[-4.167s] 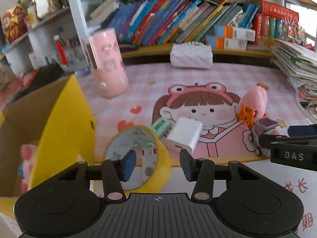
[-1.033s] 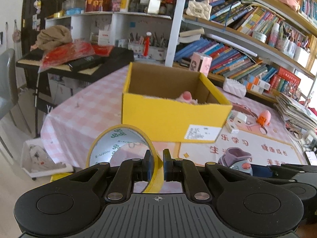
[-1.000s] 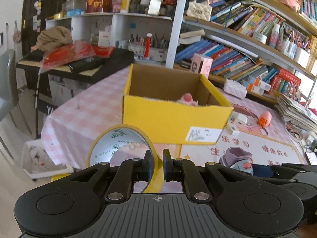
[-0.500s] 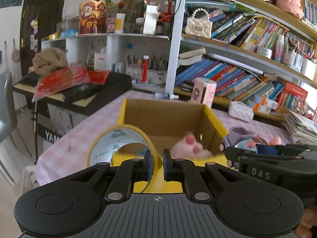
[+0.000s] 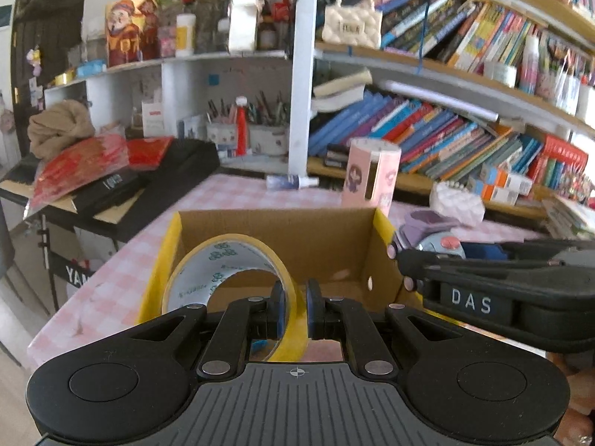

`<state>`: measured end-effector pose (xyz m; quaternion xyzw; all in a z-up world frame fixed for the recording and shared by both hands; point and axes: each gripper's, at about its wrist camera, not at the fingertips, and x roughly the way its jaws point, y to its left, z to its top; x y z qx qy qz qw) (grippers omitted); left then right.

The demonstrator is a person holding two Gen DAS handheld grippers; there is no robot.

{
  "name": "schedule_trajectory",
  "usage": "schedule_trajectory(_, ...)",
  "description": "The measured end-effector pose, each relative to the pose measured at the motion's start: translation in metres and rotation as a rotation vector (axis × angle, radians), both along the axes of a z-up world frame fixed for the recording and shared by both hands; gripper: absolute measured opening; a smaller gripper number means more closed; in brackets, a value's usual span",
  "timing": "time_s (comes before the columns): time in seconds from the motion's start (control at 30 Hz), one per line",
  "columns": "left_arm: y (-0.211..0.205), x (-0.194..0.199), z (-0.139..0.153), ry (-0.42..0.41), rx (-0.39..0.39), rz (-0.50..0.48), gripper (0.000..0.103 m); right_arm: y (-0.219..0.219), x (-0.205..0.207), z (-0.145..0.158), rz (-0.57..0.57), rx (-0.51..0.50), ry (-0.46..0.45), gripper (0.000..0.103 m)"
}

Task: Organize objects
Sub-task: 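Lift the yellow tape roll and grey car and carry both into the yellow box, then open both tools to drop the tape roll and car into the box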

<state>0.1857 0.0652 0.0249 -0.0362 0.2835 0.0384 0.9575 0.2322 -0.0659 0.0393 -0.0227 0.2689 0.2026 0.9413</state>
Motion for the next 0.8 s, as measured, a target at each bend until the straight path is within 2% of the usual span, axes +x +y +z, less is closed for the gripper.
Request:
schedule_trajectory(0.23, 0.005, 0.025, -0.028, 0.12, 0.0, 0.028, 0.009, 0.018, 0.026, -0.02, 0.09, -0.047, 0.048, 0.038)
schedule_trajectory(0.37, 0.008, 0.033, -0.037, 0.161, 0.001, 0.042, 0.01, 0.029, 0.039, -0.031, 0.134, -0.077, 0.079, 0.038)
schedule_trajectory(0.57, 0.014, 0.043, -0.049, 0.228, -0.01, 0.055, 0.017, 0.042, 0.052, -0.043, 0.18, -0.114, 0.11, 0.038)
schedule_trajectory(0.8, 0.01, 0.046, -0.054, 0.238, 0.022, 0.051, 0.018, 0.05, 0.066, -0.045, 0.199, -0.128, 0.128, 0.038)
